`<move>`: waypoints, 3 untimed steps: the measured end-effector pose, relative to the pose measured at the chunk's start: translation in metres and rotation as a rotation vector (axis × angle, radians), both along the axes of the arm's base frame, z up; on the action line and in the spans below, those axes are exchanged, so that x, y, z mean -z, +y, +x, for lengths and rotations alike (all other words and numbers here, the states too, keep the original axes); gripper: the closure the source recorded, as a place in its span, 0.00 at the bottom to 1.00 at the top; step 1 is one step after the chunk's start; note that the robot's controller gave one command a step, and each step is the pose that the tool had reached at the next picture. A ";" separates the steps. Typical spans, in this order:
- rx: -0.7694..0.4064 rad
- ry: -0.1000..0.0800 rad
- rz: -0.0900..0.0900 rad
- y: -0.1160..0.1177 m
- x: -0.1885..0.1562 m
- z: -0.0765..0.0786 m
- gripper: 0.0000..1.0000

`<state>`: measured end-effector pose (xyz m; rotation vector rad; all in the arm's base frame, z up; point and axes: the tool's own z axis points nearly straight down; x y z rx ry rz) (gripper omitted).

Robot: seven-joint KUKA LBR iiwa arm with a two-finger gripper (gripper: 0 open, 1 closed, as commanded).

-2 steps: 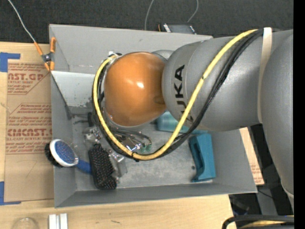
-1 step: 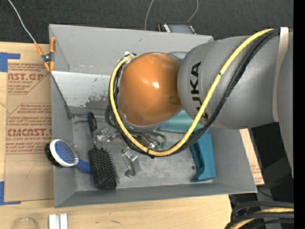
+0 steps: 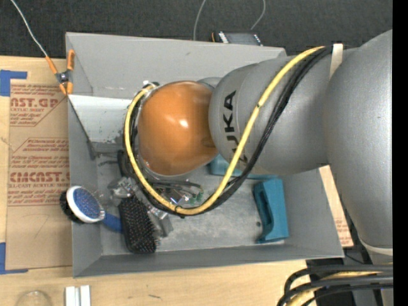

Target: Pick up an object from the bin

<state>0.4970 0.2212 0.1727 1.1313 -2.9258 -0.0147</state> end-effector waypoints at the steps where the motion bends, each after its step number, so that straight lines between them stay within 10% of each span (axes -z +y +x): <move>1: -0.057 0.001 -0.001 -0.074 0.026 0.008 0.00; 2: -0.141 0.004 -0.004 0.008 0.094 0.050 0.00; 3: -0.133 0.004 -0.003 0.005 0.090 0.051 1.00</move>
Offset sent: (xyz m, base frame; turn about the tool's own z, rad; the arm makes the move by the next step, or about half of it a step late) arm 0.0073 -0.0706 -0.0247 -0.0619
